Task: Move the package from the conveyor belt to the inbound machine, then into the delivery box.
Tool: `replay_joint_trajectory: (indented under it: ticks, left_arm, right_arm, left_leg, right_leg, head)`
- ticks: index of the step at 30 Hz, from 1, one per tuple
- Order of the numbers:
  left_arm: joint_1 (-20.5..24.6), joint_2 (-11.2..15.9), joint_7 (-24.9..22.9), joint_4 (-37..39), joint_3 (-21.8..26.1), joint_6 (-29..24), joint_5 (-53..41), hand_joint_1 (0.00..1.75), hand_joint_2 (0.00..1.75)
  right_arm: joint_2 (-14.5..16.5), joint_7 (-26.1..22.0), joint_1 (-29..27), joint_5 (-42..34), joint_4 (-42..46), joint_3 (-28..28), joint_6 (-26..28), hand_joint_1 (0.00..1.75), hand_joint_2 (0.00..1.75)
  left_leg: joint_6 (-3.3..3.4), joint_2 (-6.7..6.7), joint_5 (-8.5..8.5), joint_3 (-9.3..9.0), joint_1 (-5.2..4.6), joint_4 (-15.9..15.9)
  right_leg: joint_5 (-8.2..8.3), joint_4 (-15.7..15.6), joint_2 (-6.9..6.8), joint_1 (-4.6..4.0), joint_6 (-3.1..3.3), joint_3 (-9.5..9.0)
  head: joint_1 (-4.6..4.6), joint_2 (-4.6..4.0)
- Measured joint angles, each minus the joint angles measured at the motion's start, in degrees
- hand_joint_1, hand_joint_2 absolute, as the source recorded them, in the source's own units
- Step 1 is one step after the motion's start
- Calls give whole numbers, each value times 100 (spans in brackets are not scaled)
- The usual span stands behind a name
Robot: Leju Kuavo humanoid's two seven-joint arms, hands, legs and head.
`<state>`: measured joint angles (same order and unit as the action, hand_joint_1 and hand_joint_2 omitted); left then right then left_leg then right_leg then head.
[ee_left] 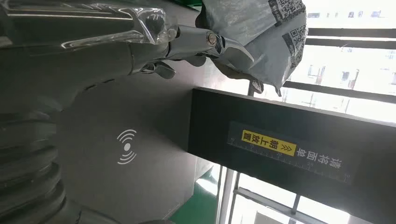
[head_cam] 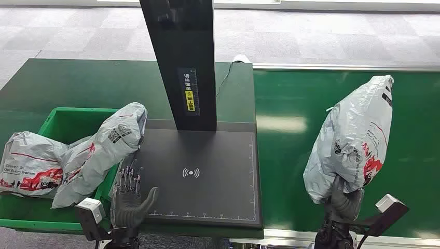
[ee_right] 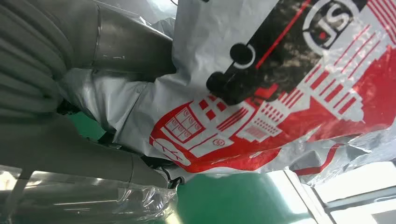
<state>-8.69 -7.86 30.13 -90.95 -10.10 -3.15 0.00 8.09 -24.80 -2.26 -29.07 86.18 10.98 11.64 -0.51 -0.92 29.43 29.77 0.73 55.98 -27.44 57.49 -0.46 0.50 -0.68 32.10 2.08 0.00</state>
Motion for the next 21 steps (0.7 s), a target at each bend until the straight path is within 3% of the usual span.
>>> replay_joint_trajectory:
  ticks: [3,8,10,15,21]
  left_arm:
    - [1,4,16,0,0,-10,2,0,175]
    - [7,29,89,0,2,43,-1,0,175]
    - [18,34,93,4,3,103,-6,0,175]
    - [97,49,122,74,4,232,-34,0,175]
    - [132,62,158,155,4,287,-70,0,175]
  right_arm:
    - [-89,-47,2,793,51,-222,-243,175,175]
    - [-418,-102,53,4394,66,-1341,-574,175,175]
    - [-502,-114,61,5189,67,-1736,-604,175,175]
    - [-738,-101,62,5765,35,-2413,-1207,175,175]
    - [-889,-101,63,5940,-102,-2754,-1568,175,175]
  left_leg:
    - [0,-5,0,4,0,-1]
    - [-1,-2,-1,-1,0,0]
    - [-1,0,-2,0,0,0]
    - [-1,0,-2,1,0,0]
    - [-1,1,-2,1,0,0]
  right_leg:
    - [0,0,2,0,0,0]
    - [0,0,-1,0,0,0]
    - [0,0,-3,-1,0,0]
    - [0,0,-2,0,0,0]
    - [0,0,-2,0,0,0]
  head:
    - [0,0]
    - [0,0]
    - [0,0]
    - [-1,0]
    - [0,0]
